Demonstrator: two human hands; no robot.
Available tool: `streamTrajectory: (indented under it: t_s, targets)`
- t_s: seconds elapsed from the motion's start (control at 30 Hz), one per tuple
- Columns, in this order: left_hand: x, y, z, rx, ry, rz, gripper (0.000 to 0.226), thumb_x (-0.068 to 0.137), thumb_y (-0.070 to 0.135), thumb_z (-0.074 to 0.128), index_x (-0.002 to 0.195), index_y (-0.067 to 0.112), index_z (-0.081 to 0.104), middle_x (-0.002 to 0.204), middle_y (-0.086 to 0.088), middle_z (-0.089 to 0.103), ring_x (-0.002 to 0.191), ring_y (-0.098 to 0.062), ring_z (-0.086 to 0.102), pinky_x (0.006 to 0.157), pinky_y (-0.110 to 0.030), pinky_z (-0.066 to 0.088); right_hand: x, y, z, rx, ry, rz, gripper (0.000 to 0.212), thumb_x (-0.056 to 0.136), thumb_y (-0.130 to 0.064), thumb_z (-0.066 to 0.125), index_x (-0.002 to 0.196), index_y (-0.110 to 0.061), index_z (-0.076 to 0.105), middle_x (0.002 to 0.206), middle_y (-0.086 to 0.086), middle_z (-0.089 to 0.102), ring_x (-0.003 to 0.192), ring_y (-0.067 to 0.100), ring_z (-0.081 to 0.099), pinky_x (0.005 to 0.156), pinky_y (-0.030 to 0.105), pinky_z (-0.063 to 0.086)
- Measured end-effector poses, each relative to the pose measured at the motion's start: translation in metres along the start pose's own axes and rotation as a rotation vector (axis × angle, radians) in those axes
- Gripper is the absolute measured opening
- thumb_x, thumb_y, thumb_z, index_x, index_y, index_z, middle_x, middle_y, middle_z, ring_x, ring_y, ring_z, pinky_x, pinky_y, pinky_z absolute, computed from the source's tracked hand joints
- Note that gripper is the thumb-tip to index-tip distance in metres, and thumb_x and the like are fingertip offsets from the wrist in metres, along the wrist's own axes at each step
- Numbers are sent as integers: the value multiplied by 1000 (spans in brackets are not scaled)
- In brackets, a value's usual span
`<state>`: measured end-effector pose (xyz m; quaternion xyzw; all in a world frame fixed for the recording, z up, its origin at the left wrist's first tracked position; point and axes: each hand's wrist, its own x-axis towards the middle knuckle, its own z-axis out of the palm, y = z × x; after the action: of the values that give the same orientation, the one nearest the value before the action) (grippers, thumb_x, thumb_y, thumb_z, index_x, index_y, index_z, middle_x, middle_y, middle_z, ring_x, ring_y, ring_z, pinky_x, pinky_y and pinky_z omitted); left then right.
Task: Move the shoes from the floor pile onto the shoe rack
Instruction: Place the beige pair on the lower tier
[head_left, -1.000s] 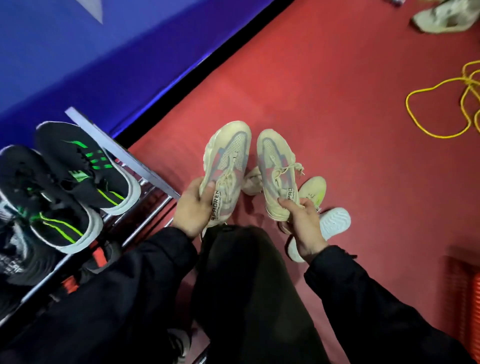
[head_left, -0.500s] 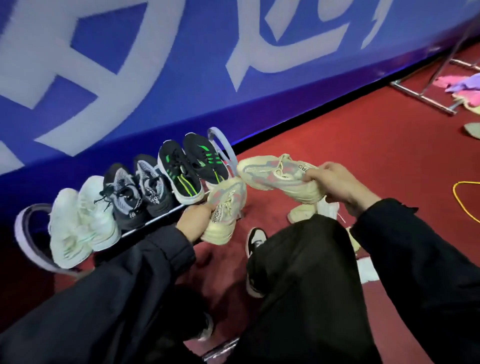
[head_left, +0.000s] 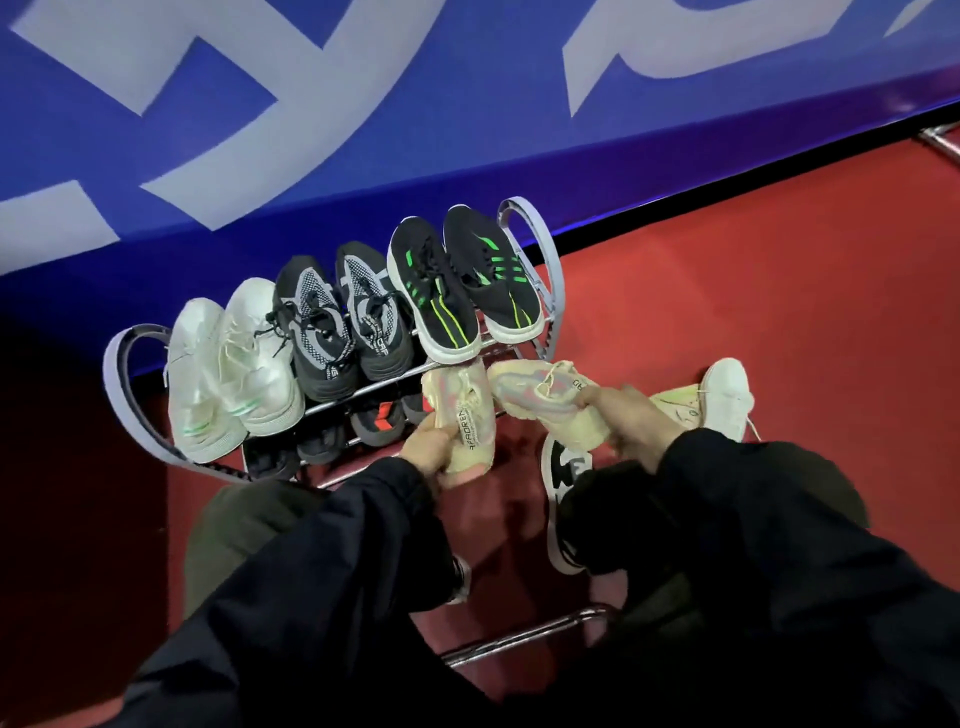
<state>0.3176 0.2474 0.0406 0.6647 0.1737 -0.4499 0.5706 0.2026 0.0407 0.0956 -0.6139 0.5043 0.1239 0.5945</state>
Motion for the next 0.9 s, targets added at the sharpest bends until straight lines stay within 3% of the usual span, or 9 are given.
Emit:
streamTrajectory:
  t_s: [0.07, 0.17, 0.27, 0.37, 0.47, 0.67, 0.73, 0.8, 0.9]
  targets:
    - [28, 4, 8, -51, -13, 41, 25, 97, 15, 55, 121, 20, 60, 103, -7, 69, 74, -18, 69, 50, -32, 58, 22, 8, 16, 135, -31, 66, 28, 85, -30, 66, 104, -9, 65, 77, 7, 52, 51, 14, 39, 50, 24, 34]
    - [56, 12, 21, -81, 42, 87, 14, 94, 8, 59, 106, 15, 62, 105, -14, 71, 65, -16, 69, 51, -31, 57, 43, 22, 32, 268, -48, 141, 34, 84, -34, 70, 108, -10, 65, 71, 3, 58, 50, 13, 47, 52, 26, 46]
    - [86, 25, 34, -91, 131, 44, 38, 82, 12, 72, 111, 3, 51, 109, -24, 65, 64, -23, 67, 40, -29, 51, 62, 29, 40, 331, -69, 181, 45, 86, -38, 71, 121, -12, 60, 79, 2, 65, 54, 14, 56, 56, 29, 54]
    - [110, 25, 31, -89, 200, -2, 32, 86, 8, 68, 102, 15, 41, 93, -12, 59, 67, -22, 61, 39, -33, 55, 68, 34, 46, 335, -92, 175, 37, 90, -38, 69, 118, -17, 57, 83, 2, 68, 55, 14, 59, 56, 28, 54]
    - [126, 9, 31, -83, 222, -4, 29, 86, 15, 64, 96, 19, 38, 91, -8, 56, 67, -18, 58, 49, -38, 58, 72, 37, 47, 342, -70, 150, 29, 92, -38, 67, 112, -21, 55, 90, 4, 68, 62, 16, 60, 61, 30, 54]
    - [119, -3, 53, -55, 356, 163, 16, 99, 10, 47, 107, 15, 35, 81, -3, 51, 63, -19, 51, 37, -19, 49, 80, 44, 52, 306, -13, 133, 24, 91, -40, 65, 104, -23, 54, 89, 4, 69, 65, 18, 60, 66, 33, 55]
    - [126, 5, 48, -4, 434, 270, 14, 98, 15, 54, 104, 10, 42, 87, -8, 54, 74, -22, 53, 55, -16, 51, 81, 47, 54, 286, 0, 131, 32, 90, -42, 65, 111, -23, 51, 92, 5, 69, 65, 18, 61, 64, 32, 54]
    - [149, 8, 43, 2, 441, 288, 26, 91, 29, 62, 104, 9, 51, 99, -15, 62, 92, -25, 60, 88, -34, 53, 82, 47, 54, 294, -6, 139, 34, 91, -42, 64, 115, -23, 48, 95, 5, 69, 67, 18, 62, 64, 32, 54]
    - [202, -13, 36, -29, 459, 237, 51, 75, 45, 60, 112, 9, 61, 114, -12, 69, 105, -28, 66, 101, -49, 51, 84, 48, 56, 326, -21, 158, 35, 92, -42, 65, 115, -23, 47, 89, 3, 67, 59, 15, 59, 63, 31, 55]
